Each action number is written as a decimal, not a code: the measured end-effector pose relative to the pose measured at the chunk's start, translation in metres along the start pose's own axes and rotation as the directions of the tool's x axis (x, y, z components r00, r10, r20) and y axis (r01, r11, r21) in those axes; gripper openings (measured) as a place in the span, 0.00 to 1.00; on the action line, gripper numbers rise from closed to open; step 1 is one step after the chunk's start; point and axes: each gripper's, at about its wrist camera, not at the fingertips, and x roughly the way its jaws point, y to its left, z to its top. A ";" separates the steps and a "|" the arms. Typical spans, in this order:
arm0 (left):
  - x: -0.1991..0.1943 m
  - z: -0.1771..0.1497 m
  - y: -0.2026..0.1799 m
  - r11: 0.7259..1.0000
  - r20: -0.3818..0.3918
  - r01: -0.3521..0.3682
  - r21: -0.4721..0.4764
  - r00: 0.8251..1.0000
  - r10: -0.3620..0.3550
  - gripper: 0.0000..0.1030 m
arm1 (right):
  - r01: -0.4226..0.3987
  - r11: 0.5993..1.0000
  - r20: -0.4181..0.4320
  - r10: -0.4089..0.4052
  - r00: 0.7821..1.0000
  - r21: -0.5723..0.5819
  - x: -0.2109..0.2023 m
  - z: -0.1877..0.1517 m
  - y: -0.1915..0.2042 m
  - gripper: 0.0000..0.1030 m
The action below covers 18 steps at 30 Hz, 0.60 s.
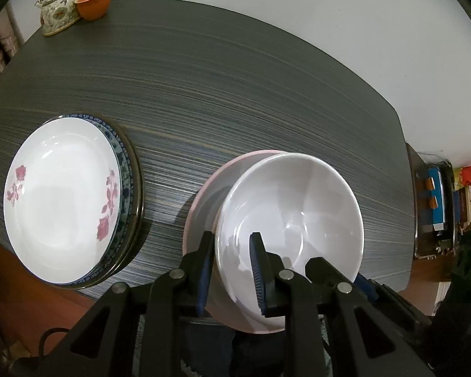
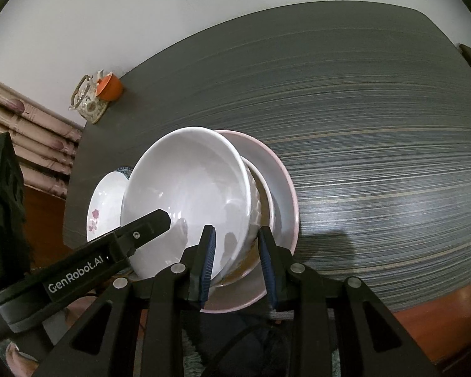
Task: Organize plates and bowls
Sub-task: 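Lower the 'Rabbit' bowl into the white bowl and release, then grasp the rim of the pink-rimmed bowl stack with both grippers and lift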
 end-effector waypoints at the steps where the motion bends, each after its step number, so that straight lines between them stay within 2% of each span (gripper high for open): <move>1: 0.000 0.000 0.001 1.000 0.000 0.005 0.001 1.000 -0.005 0.22 | 0.005 1.000 0.001 -0.005 1.000 -0.007 0.000 0.000 0.001 0.27; 6: -0.001 0.001 0.001 1.000 0.005 0.010 0.003 1.000 -0.010 0.24 | 0.014 1.000 0.008 -0.013 1.000 -0.024 -0.001 -0.002 0.005 0.38; 10: -0.003 0.003 0.003 0.999 0.004 0.038 -0.012 0.999 -0.038 0.24 | 0.003 1.000 0.008 -0.002 1.000 -0.022 0.000 -0.003 0.005 0.40; 15: -0.017 0.011 0.013 0.993 0.034 0.110 -0.041 0.994 -0.109 0.26 | -0.021 1.000 0.008 0.021 1.000 -0.015 -0.006 -0.002 0.004 0.43; 18: -0.026 0.016 0.025 0.989 0.052 0.125 -0.074 0.991 -0.121 0.28 | -0.038 0.999 0.017 0.039 0.999 -0.012 -0.012 -0.002 0.003 0.46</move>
